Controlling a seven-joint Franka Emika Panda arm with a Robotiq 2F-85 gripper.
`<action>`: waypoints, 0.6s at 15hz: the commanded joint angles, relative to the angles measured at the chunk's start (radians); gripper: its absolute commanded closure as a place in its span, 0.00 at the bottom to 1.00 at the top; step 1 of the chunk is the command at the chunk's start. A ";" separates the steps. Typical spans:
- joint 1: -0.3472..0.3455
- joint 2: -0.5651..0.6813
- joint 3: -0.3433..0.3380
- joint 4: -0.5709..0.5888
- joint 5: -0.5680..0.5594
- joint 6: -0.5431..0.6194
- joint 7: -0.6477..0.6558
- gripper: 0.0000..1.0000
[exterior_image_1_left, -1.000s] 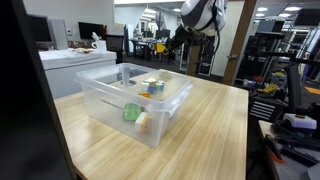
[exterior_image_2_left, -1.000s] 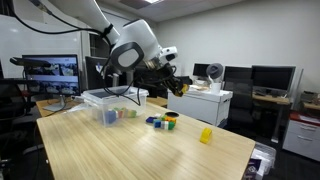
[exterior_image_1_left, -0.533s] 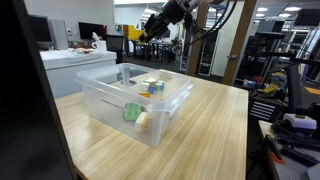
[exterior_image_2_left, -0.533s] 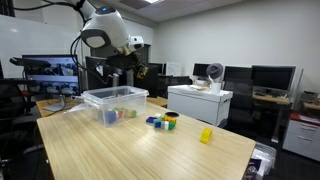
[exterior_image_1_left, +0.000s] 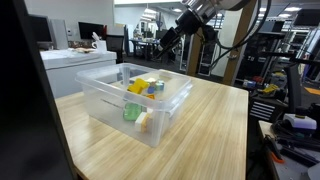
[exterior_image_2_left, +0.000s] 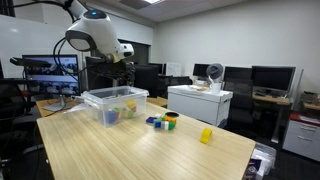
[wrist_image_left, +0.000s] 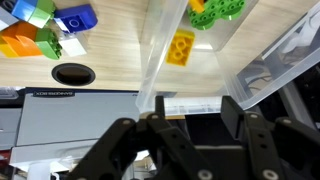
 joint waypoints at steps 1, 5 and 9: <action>-0.010 -0.018 -0.018 -0.010 -0.015 -0.020 -0.032 0.08; -0.072 0.099 -0.069 0.116 -0.072 0.114 0.005 0.00; -0.136 0.246 -0.132 0.203 -0.173 0.306 0.031 0.00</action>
